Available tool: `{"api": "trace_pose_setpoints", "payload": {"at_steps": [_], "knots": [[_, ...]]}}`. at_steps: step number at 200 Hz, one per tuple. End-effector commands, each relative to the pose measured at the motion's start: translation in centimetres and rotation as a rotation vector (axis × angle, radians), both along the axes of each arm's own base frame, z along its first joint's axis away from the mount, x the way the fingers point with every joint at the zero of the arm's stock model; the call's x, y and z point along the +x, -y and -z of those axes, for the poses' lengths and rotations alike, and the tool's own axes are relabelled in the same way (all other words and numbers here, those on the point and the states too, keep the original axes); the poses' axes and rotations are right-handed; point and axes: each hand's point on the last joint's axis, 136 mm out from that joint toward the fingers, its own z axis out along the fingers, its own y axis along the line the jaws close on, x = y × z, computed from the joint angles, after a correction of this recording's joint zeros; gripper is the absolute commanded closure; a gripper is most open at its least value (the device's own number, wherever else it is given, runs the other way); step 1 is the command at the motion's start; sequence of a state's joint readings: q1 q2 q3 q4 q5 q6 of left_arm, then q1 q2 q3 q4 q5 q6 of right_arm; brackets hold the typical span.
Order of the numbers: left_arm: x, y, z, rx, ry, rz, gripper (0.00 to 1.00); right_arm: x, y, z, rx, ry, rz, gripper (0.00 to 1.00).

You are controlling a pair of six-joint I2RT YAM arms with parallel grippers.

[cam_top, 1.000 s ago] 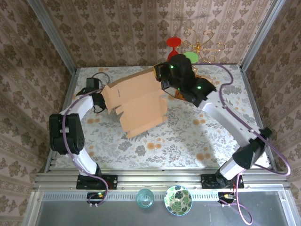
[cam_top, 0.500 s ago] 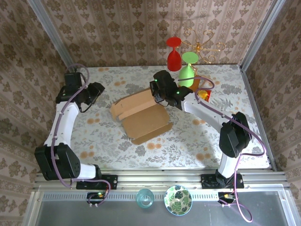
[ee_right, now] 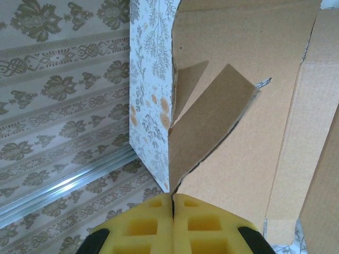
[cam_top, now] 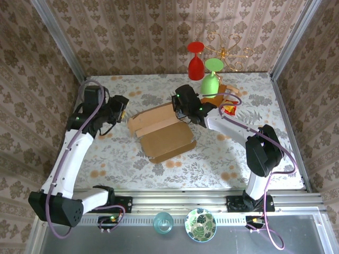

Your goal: Fold the paper box

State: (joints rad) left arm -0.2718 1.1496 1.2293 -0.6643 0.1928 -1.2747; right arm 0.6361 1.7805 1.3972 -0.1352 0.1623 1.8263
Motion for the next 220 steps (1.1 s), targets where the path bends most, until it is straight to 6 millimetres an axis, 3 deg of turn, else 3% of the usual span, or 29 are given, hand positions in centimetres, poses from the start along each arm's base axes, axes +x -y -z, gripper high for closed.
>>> {"api": "trace_pose_setpoints", "payload": {"at_steps": [1, 17, 38, 88, 112, 139, 156, 162, 204, 220], "knots": [[0.0, 0.8, 0.9, 0.054, -0.017, 0.027, 0.54, 0.4, 1.3, -0.5, 0.029, 0.015, 0.083, 1.00], [0.8, 2.0, -0.1, 0.242, 0.115, 0.228, 0.57, 0.5, 1.6, -0.6, 0.030, 0.011, 0.091, 1.00], [0.4, 1.6, 1.4, 0.512, 0.155, 0.437, 0.58, 0.3, 2.4, -0.6, 0.014, -0.023, 0.102, 1.00], [0.2, 3.3, 2.0, 0.811, 0.467, 0.796, 0.55, -0.5, 4.4, 0.1, -0.010, -0.103, 0.126, 1.00], [-0.8, 4.2, 4.1, 1.049, 0.620, 0.988, 0.51, -0.7, 5.1, -0.3, -0.021, -0.116, 0.126, 1.00], [-0.5, 4.2, 6.4, 1.164, 0.681, 1.049, 0.47, -0.7, 5.2, -0.6, -0.018, -0.120, 0.124, 1.00], [0.6, 3.9, 6.9, 1.228, 0.681, 1.037, 0.46, -0.8, 5.2, -0.5, -0.018, -0.125, 0.122, 1.00], [0.5, 5.1, 6.8, 1.239, 0.714, 1.063, 0.45, -0.8, 5.2, -0.6, -0.017, -0.124, 0.122, 1.00], [2.5, 6.5, 7.0, 1.323, 0.744, 1.080, 0.44, -1.0, 5.3, -0.5, -0.012, -0.133, 0.119, 1.00], [2.6, 7.6, 8.0, 1.332, 0.744, 1.141, 0.46, -0.9, 5.3, -0.4, -0.007, -0.134, 0.120, 1.00]]}}
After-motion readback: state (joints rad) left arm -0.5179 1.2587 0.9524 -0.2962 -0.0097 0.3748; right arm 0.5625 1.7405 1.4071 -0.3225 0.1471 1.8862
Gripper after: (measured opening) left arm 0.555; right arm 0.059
